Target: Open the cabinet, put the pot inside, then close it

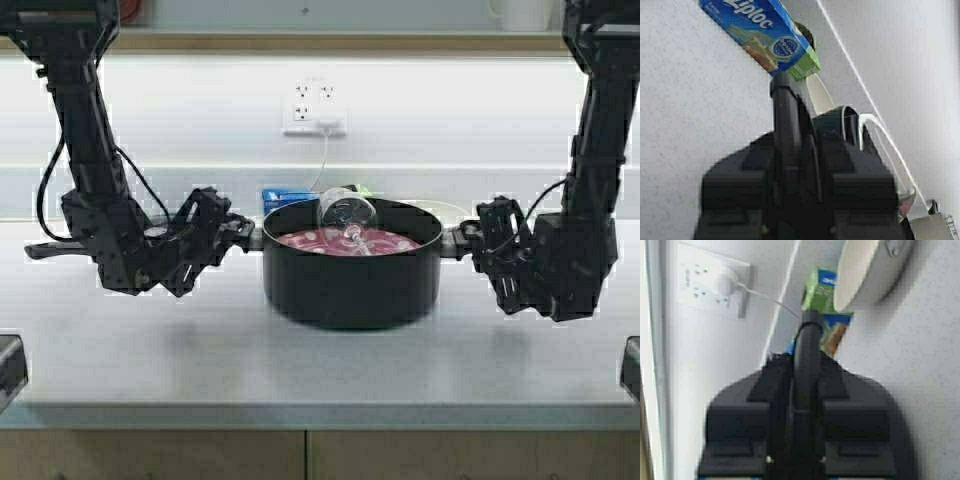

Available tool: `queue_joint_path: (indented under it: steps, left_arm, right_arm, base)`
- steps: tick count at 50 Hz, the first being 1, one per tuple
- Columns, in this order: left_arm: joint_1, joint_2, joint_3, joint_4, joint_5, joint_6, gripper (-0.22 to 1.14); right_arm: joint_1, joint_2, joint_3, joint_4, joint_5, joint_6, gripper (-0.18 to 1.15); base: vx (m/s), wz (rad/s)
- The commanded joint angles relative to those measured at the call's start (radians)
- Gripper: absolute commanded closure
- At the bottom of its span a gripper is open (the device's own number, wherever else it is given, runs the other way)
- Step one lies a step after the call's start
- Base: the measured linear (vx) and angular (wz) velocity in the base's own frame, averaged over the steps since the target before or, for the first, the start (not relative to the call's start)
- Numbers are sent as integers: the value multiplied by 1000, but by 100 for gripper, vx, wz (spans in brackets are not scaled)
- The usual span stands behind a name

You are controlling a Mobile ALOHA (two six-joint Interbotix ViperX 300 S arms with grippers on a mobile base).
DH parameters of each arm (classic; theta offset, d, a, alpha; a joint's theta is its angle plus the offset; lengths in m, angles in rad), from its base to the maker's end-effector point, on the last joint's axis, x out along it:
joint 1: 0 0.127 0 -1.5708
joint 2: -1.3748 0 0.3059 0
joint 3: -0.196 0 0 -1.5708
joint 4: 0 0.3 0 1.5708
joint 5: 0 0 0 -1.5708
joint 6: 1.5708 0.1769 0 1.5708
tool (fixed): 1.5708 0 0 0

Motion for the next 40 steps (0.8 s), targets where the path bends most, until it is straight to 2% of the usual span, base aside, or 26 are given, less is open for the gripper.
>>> queue_joint_path:
  steps: [1,23,31,40]
  left_arm:
    - [9,-91,89,-9,-31,55,91]
    - [-3,-410,471,-23,-149,121,90]
    - [-49,-499,580,-32,-155,121,90]
    - [-120,-612,684,-104,-169,124,90]
  right_arm:
    - [14,-81,69,-3,-28,-15,90]
    - [132,-345,336,23,-51,-69,90]
    - [155,-431,434,20,-51,-75,90]
    - [173,-538,560,17,-51,-81,90]
  base:
    - [0,0]
    - [0,0]
    - [0,0]
    - [0,0]
